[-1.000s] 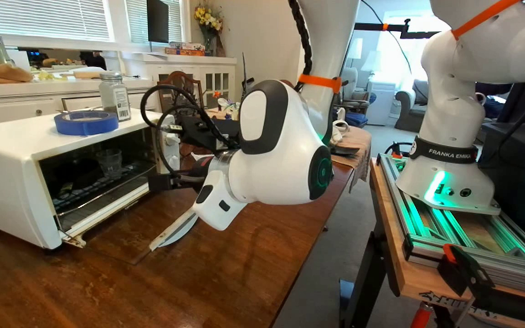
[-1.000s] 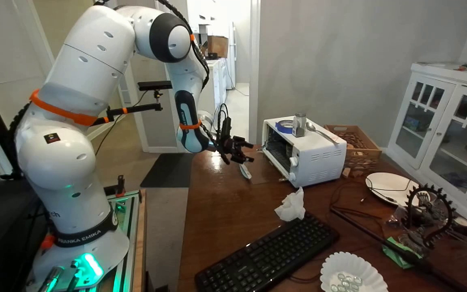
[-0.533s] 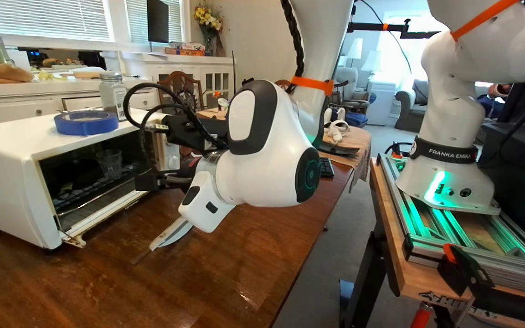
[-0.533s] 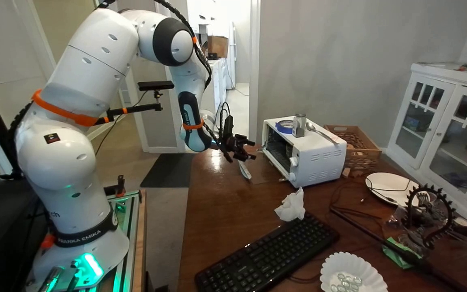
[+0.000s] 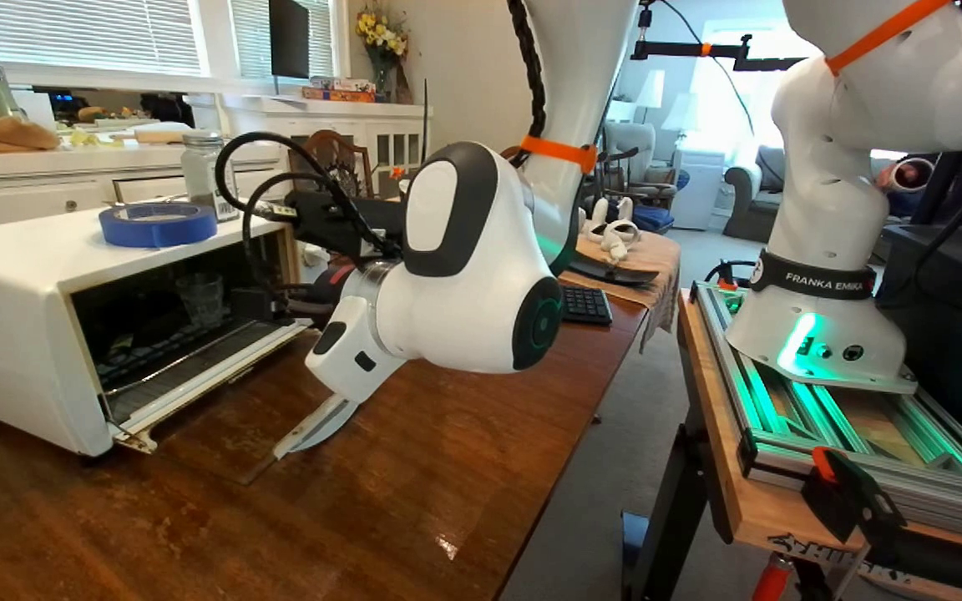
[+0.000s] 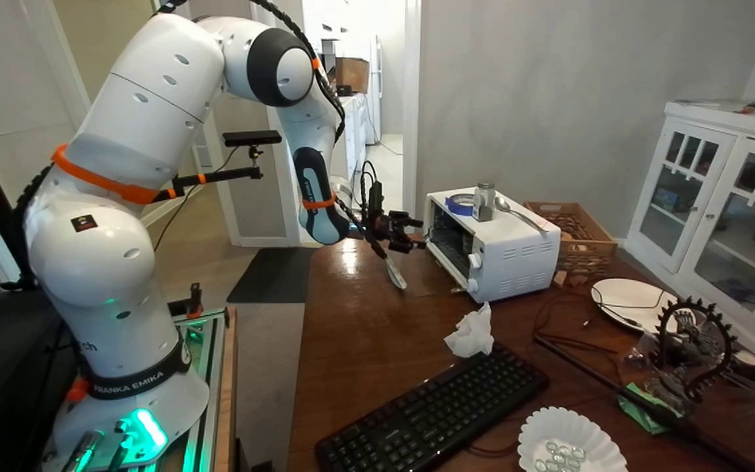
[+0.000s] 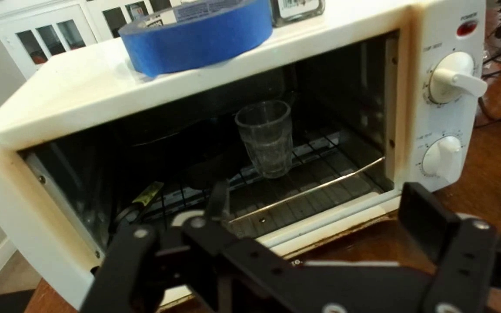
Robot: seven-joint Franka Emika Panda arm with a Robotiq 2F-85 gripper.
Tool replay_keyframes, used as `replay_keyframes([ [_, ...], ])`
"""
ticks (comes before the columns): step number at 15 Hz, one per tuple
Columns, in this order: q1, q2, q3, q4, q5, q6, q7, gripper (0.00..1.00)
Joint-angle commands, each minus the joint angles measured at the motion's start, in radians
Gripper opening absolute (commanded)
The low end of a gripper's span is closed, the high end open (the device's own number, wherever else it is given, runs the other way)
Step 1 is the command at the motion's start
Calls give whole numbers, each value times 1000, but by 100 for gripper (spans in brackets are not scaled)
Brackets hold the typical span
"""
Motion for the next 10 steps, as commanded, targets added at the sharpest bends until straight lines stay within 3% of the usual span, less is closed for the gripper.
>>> replay_keyframes([
  [1,9,59,-3,71,-42,1,-29,100],
  [10,26,205,-42,254,-87,19,-146,100],
])
